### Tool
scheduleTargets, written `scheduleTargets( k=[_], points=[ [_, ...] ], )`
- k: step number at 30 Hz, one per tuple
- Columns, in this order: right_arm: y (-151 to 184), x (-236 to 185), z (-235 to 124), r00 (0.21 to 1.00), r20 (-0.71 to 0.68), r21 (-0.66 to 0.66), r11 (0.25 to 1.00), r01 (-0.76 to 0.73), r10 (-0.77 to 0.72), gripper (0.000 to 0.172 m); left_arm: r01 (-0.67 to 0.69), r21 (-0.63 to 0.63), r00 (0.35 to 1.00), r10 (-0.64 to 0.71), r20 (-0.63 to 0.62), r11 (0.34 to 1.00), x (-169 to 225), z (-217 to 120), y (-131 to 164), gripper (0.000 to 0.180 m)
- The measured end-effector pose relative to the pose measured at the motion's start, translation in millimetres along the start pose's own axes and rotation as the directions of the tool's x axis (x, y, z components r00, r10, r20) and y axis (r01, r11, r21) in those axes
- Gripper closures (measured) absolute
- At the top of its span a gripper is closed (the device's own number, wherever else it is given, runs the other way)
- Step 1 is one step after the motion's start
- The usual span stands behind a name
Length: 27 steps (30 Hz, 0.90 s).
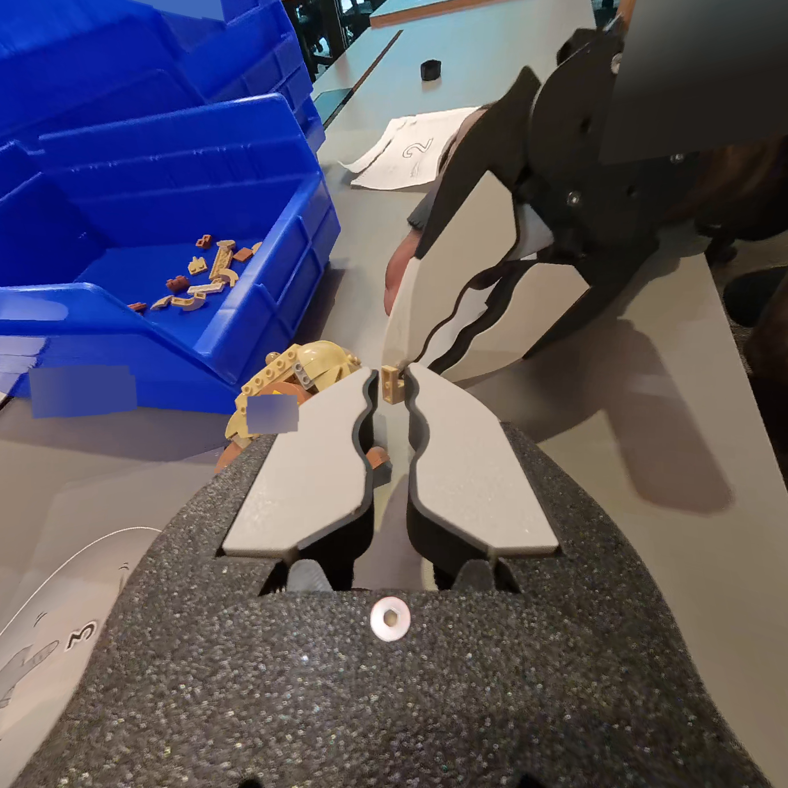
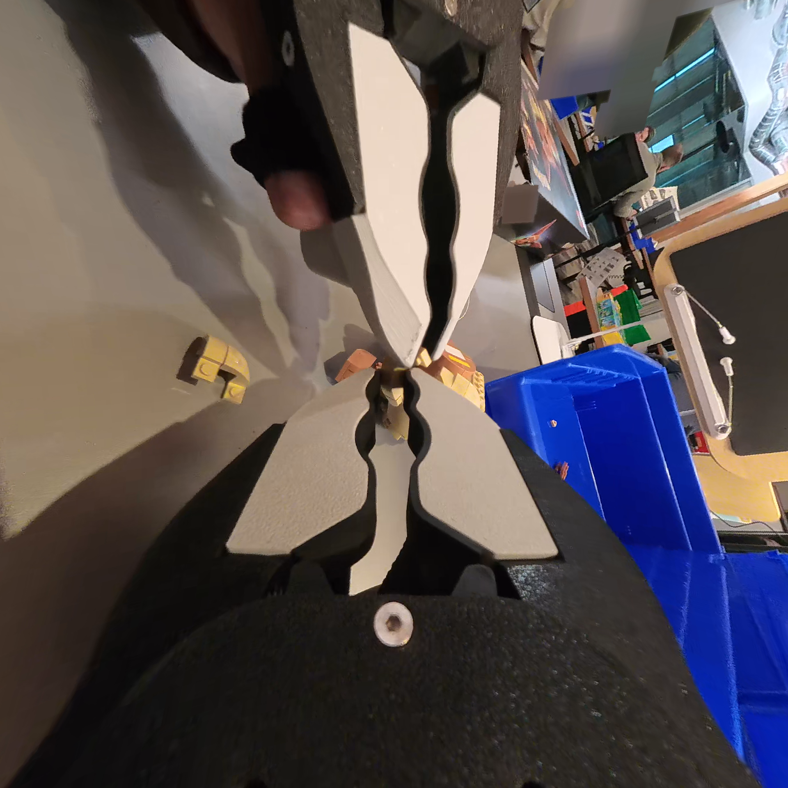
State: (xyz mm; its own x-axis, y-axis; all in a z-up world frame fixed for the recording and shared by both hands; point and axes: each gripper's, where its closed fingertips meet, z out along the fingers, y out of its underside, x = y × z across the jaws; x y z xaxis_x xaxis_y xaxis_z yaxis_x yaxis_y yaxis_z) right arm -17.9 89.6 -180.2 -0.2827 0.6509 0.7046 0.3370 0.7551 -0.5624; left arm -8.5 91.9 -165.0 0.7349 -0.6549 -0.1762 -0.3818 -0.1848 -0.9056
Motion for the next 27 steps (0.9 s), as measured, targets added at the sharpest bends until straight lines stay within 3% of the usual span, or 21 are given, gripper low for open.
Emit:
scheduleTargets(
  k=[5, 8, 12, 14, 17, 20, 21, 24, 27],
  points=[
    [-1.4, -0.4, -1.0, 0.998, -0.028, 0.0, 0.998, 0.063, -0.063, 0.162, 0.02, -0.003, 1.0, -0.02, -0.017, 1.0, -0.4, -0.1, 1.9, 0.173],
    [-4.6, 3.3, -2.8, 0.996, -0.052, 0.015, 0.998, 0.068, -0.068, 0.162, 0.133, 0.036, 0.99, -0.131, -0.053, 0.99, -4.2, -2.8, -1.7, 0.174],
    [-0.3, 6.2, -3.3, 0.996, -0.053, 0.009, 0.998, 0.066, -0.066, 0.162, 0.346, 0.175, 0.936, -0.352, -0.001, 0.922, -45.9, -23.6, -10.1, 0.175],
    [1.1, 18.7, -3.5, 0.996, -0.089, 0.018, 1.0, 0.024, -0.023, 0.162, 0.411, 0.209, 0.91, -0.414, -0.034, 0.887, -55.7, -29.8, -10.8, 0.175],
    [13.9, 67.8, -6.1, 0.968, -0.23, 0.022, 0.995, -0.096, 0.099, 0.162, 0.411, 0.195, 0.909, -0.416, -0.014, 0.891, -57.9, -25.8, -4.8, 0.175],
    [50.2, 132.4, -10.5, 0.877, -0.414, -0.011, 0.962, -0.271, 0.243, 0.159, 0.377, 0.172, 0.924, -0.382, -0.002, 0.91, -52.3, -19.9, -2.4, 0.174],
    [66.1, 144.2, -9.7, 0.854, -0.435, -0.032, 0.943, -0.33, 0.285, 0.15, 0.367, 0.173, 0.928, -0.372, -0.001, 0.914, -51.1, -19.3, -2.8, 0.174],
    [92.5, 150.0, -8.6, 0.816, -0.415, -0.011, 0.895, -0.447, 0.403, 0.141, 0.368, 0.203, 0.928, -0.371, -0.022, 0.908, -49.4, -21.0, -7.4, 0.174],
    [70.0, 135.3, -10.6, 0.857, -0.349, 0.077, 0.923, -0.378, 0.38, 0.141, 0.427, 0.251, 0.904, -0.415, -0.103, 0.868, -47.0, -25.5, -16.1, 0.174]
  ],
)
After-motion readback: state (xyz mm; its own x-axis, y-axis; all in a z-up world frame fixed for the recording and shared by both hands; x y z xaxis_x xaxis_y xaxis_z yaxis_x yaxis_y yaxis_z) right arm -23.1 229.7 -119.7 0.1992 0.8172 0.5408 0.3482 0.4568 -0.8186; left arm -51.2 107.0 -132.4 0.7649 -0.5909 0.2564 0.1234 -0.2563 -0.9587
